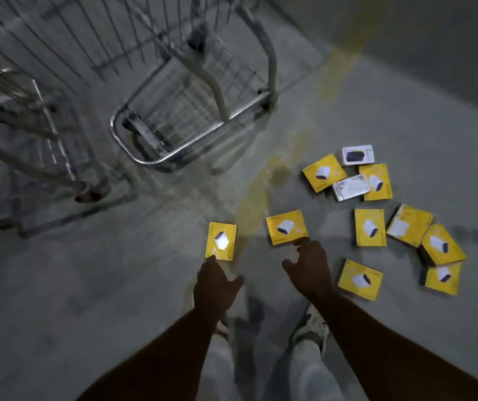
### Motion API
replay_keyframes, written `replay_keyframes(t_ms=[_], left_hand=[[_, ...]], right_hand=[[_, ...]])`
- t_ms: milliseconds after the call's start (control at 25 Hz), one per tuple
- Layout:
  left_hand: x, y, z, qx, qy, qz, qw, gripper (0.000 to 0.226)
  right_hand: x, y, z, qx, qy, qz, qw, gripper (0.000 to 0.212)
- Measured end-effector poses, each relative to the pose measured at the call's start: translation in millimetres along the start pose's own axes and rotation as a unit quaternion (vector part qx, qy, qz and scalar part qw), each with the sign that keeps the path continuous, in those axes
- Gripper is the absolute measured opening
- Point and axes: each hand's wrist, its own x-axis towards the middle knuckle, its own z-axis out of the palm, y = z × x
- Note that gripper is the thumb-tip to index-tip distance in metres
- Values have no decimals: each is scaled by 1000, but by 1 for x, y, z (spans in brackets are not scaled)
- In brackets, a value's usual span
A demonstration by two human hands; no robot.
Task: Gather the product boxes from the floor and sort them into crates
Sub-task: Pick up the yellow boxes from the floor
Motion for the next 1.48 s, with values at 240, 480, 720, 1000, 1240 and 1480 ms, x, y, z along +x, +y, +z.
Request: replay_keyframes(t_ms=[240, 480, 720, 1000, 1240, 1480], left_hand=[[121, -23, 115, 49, 14, -35, 998, 109], [200, -41, 180, 68, 135, -96, 984, 132], [250, -58, 187, 41, 135, -169, 975, 136], [239, -48, 200, -75, 99, -69, 990, 109], [215, -8, 212, -305, -91, -59, 946, 75], [178, 22, 190, -515, -213, -163, 815, 27]], right_hand=[[104, 87, 99, -55, -24, -58, 997, 66], [194, 159, 147, -130, -37, -116, 984, 78], [246, 179, 156, -202, -25, -165, 965, 99], [261, 167, 149, -271, -68, -125, 952, 117], [215, 191, 180, -42, -133, 27, 990, 80], [172, 168, 164, 233, 92, 93, 964, 52]])
